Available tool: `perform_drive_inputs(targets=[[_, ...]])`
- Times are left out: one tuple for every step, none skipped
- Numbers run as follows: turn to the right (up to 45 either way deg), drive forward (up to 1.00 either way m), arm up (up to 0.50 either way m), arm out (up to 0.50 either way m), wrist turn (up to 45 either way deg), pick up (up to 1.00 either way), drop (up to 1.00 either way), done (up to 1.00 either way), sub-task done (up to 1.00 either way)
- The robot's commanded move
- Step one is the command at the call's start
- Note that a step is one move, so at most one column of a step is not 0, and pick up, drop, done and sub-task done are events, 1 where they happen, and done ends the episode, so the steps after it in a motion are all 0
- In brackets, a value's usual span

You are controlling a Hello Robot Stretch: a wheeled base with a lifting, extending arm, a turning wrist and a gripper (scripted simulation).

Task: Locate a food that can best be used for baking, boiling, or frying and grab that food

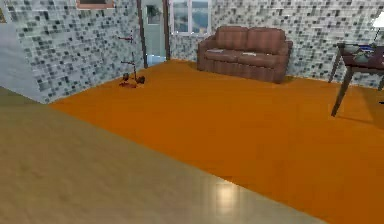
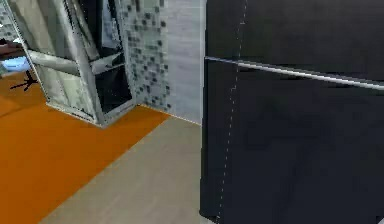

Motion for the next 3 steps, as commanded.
perform_drive_inputs(targets=[[24.0, 0.00, 0.00, 0.00, 0.0, 0.00, 0.00, 0.00, 0.00], [0.0, 0.25, 0.00, 0.00, 0.0, 0.00, 0.00, 0.00, 0.00], [-45.0, 0.00, 0.00, 0.00, 0.0, 0.00, 0.00, 0.00, 0.00]])
